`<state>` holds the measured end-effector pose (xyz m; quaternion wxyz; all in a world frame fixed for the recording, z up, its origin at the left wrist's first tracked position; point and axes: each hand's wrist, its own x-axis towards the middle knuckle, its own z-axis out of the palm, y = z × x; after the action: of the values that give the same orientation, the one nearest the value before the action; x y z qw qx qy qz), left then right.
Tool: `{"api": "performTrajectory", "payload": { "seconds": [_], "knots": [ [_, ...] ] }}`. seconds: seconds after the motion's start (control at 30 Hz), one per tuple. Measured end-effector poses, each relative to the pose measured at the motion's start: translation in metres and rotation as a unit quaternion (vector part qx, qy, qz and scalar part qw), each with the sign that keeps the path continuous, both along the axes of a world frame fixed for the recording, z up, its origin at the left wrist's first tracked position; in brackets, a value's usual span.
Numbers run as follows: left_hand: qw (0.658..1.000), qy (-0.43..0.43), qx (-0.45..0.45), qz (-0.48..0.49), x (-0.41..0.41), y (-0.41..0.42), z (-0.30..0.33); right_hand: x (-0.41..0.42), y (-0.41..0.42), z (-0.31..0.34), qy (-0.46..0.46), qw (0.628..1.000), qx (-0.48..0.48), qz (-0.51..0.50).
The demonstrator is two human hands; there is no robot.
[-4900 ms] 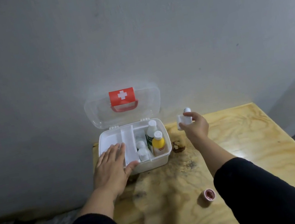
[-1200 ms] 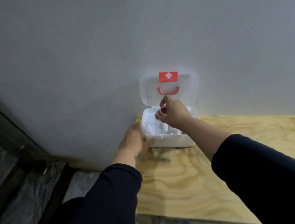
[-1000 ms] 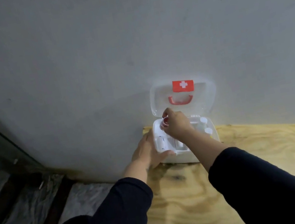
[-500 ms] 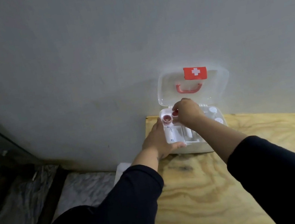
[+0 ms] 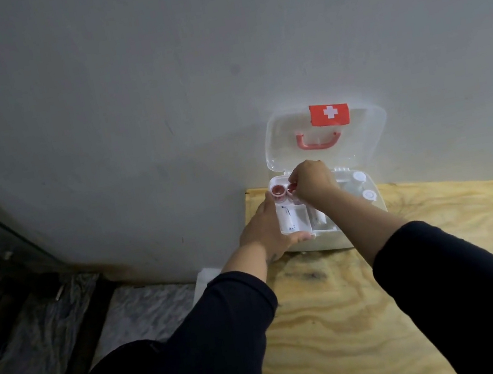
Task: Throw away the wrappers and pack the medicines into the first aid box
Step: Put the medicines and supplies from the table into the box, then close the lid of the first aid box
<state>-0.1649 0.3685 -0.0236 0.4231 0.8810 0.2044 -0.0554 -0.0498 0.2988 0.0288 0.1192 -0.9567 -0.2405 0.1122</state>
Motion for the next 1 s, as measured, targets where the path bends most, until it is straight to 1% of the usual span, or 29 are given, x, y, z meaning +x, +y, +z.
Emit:
{"api": "performTrajectory", "payload": {
  "seconds": [0.1, 0.27, 0.33, 0.47, 0.63, 0.7, 0.8, 0.9, 0.97, 1.0],
  "knots": [
    [1.0, -0.001, -0.004, 0.006, 0.001, 0.0, -0.002, 0.001, -0.002, -0.002, -0.003, 0.999, 0.027, -0.02],
    [1.0, -0.017, -0.004, 0.001, 0.001, -0.004, 0.004, -0.007, -0.005, -0.002, 0.038, 0.999, 0.008, -0.02],
    [1.0, -0.019, -0.012, 0.005, -0.002, -0.005, 0.01, -0.007, -0.006, -0.003, 0.036, 0.999, 0.018, -0.033],
    [1.0, -0.016, -0.012, 0.009, -0.006, -0.005, 0.01, -0.002, -0.001, 0.0, 0.016, 0.995, 0.066, -0.068],
    [1.0, -0.023, -0.003, 0.006, -0.007, -0.007, 0.018, -0.004, 0.001, -0.005, -0.04, 0.992, 0.108, -0.043],
    [1.0, -0.026, -0.001, 0.008, -0.007, -0.006, 0.016, -0.005, -0.001, -0.007, -0.042, 0.991, 0.116, -0.051],
    [1.0, -0.03, 0.001, 0.007, -0.008, -0.006, 0.016, -0.008, -0.005, -0.008, -0.03, 0.997, 0.065, -0.025],
    [0.999, -0.032, 0.004, 0.009, -0.008, -0.006, 0.016, -0.012, -0.006, -0.004, -0.046, 0.999, 0.006, 0.021],
    [0.999, -0.036, 0.01, 0.011, -0.007, -0.007, 0.017, -0.013, -0.005, -0.003, -0.052, 0.998, 0.001, 0.037],
    [0.999, -0.034, 0.012, 0.008, -0.007, -0.006, 0.018, -0.012, -0.006, -0.004, -0.049, 0.998, 0.016, 0.03]
  ]
}}
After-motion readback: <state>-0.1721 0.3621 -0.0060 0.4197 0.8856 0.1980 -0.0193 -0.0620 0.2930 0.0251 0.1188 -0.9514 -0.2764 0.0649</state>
